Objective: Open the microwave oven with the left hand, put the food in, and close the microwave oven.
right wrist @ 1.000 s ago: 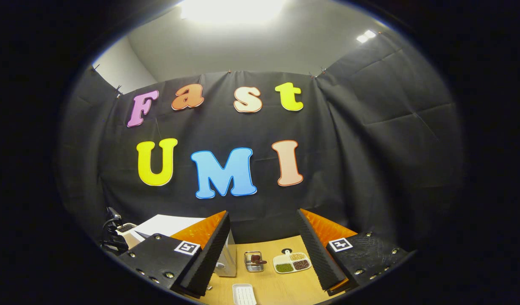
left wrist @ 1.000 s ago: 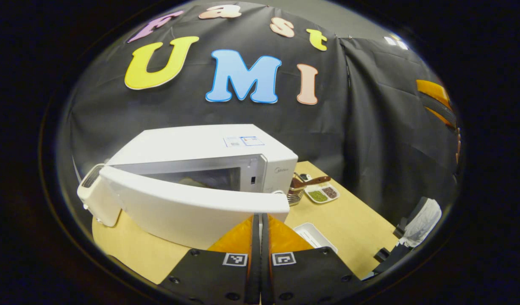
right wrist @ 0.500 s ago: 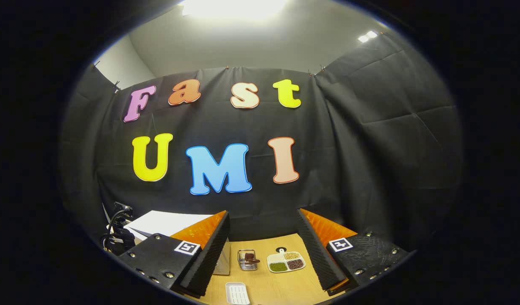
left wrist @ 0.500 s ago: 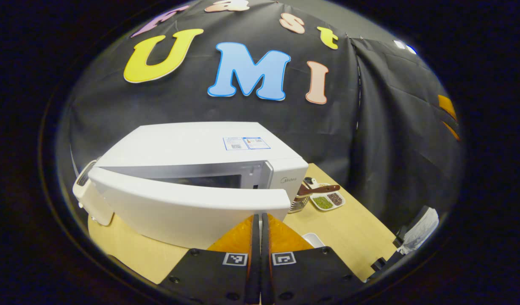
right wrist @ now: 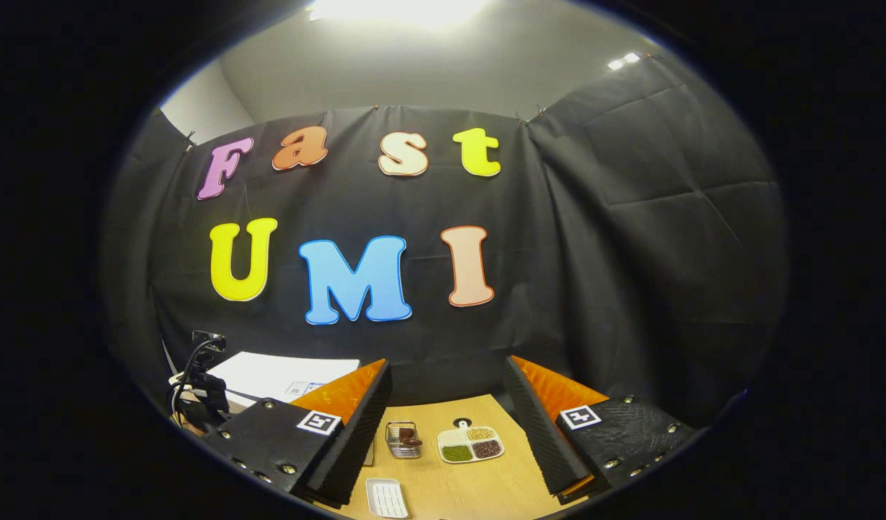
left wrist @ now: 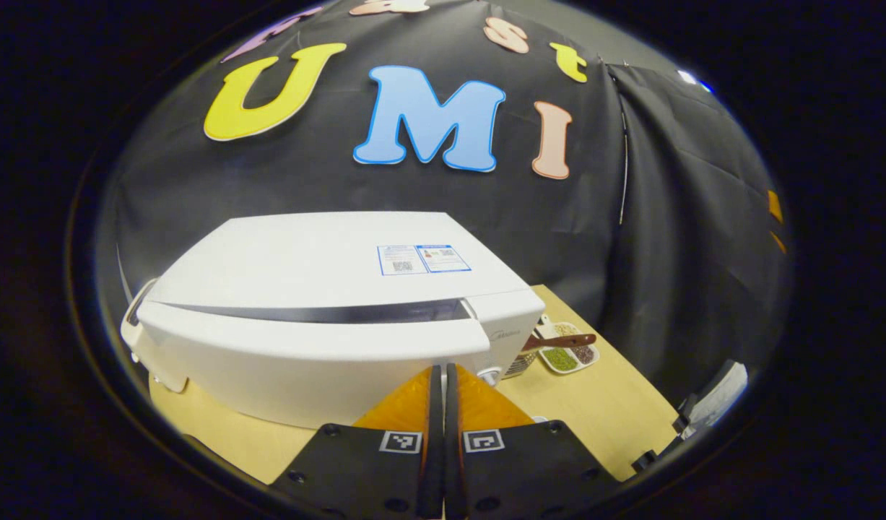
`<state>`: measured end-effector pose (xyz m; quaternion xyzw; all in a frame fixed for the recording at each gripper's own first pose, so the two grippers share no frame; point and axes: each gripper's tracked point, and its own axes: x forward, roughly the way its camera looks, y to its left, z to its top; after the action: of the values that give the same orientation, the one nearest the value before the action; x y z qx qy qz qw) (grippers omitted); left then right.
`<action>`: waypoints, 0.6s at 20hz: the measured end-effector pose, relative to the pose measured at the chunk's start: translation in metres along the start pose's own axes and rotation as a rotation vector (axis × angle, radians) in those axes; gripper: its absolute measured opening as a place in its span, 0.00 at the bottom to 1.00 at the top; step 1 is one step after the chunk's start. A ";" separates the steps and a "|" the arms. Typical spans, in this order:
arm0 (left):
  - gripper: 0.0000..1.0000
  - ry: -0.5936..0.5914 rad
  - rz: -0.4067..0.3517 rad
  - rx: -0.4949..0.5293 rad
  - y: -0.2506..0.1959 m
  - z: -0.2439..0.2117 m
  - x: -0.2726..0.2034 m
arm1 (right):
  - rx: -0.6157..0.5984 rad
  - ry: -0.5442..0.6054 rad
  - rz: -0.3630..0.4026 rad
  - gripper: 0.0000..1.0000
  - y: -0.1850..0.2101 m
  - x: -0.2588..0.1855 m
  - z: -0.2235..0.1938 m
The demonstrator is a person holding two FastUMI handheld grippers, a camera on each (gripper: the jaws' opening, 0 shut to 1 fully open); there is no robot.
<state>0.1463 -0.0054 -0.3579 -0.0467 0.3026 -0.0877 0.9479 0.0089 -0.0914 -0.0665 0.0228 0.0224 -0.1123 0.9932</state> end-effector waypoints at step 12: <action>0.07 -0.004 0.051 -0.034 0.009 0.010 0.023 | 0.000 0.018 -0.040 0.95 -0.016 0.004 -0.007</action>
<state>0.1716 -0.0005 -0.3638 -0.0554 0.3030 -0.0582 0.9496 0.0089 -0.1079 -0.0741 0.0233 0.0317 -0.1319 0.9905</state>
